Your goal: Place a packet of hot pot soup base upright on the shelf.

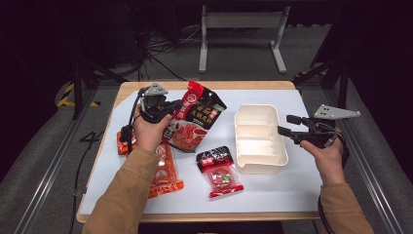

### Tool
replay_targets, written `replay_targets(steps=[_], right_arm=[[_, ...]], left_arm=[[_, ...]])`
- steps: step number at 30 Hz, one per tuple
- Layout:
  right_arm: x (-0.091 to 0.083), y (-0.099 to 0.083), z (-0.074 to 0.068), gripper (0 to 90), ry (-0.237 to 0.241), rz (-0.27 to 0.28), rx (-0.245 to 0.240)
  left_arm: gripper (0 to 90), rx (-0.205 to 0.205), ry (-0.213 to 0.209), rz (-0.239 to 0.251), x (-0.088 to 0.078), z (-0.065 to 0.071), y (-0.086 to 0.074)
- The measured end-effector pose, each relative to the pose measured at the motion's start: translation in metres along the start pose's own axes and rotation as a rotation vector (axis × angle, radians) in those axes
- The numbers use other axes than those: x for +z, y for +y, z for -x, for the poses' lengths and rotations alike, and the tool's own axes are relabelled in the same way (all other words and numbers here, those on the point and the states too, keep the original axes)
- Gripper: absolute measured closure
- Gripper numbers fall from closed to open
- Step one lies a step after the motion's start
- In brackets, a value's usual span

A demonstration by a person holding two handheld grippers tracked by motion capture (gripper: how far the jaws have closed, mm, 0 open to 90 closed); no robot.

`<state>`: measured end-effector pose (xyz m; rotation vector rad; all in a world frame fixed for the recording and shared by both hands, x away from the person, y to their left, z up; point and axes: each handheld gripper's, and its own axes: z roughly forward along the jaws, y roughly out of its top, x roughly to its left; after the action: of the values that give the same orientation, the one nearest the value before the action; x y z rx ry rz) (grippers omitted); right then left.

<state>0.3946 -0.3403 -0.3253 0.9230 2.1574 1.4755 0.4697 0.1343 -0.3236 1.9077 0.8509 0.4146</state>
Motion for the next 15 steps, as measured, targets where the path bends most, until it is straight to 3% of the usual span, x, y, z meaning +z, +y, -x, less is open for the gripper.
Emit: replay_targets(steps=[5,9,15], right_arm=[[0.006,0.014,-0.018,37.0,0.052,0.011,-0.017],[0.017,0.025,-0.031,37.2,0.106,0.013,-0.014],[0.034,0.040,-0.044,37.7,0.146,0.003,-0.026]], left_arm=[[89.8,-0.003,-0.009,0.078,-0.018,0.005,0.000],[89.8,-0.001,-0.020,0.103,-0.028,0.010,0.000],[89.7,0.015,-0.044,0.144,-0.042,0.021,-0.001]])
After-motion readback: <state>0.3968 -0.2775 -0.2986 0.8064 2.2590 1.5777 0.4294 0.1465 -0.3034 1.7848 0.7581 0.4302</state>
